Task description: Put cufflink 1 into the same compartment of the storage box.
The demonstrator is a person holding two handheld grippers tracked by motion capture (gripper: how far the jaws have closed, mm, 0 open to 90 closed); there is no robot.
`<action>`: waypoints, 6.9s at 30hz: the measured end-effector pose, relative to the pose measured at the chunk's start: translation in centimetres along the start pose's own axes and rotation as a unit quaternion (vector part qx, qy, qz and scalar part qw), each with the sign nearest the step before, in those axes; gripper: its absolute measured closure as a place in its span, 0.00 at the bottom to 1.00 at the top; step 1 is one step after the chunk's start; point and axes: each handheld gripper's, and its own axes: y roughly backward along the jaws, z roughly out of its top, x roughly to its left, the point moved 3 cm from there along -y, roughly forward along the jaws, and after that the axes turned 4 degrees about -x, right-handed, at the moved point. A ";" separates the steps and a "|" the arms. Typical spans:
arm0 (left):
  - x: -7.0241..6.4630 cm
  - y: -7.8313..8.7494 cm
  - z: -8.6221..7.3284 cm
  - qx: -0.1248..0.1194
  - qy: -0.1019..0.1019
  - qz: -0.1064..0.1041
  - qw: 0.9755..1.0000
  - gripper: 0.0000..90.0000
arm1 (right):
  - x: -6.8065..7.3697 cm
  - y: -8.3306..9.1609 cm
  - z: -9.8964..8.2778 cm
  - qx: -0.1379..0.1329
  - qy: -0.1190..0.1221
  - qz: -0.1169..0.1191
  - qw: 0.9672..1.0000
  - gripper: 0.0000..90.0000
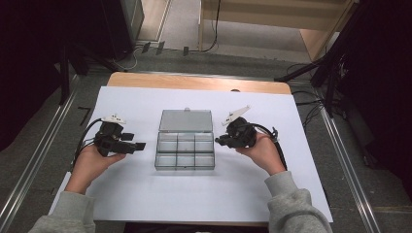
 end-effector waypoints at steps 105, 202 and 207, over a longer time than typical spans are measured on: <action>-0.1 -0.3 0.0 -0.001 0.005 0.000 1.000 0.30 | 6.1 -5.8 0.6 0.097 0.062 0.079 0.990 0.92; 0.0 -0.6 0.2 0.001 0.004 0.000 1.000 0.30 | -4.9 2.1 -3.9 0.043 -0.137 -0.068 0.987 0.73; 0.0 -0.6 0.2 0.002 0.003 0.000 1.000 0.30 | -5.3 1.9 -4.5 0.053 -0.146 -0.085 0.984 0.73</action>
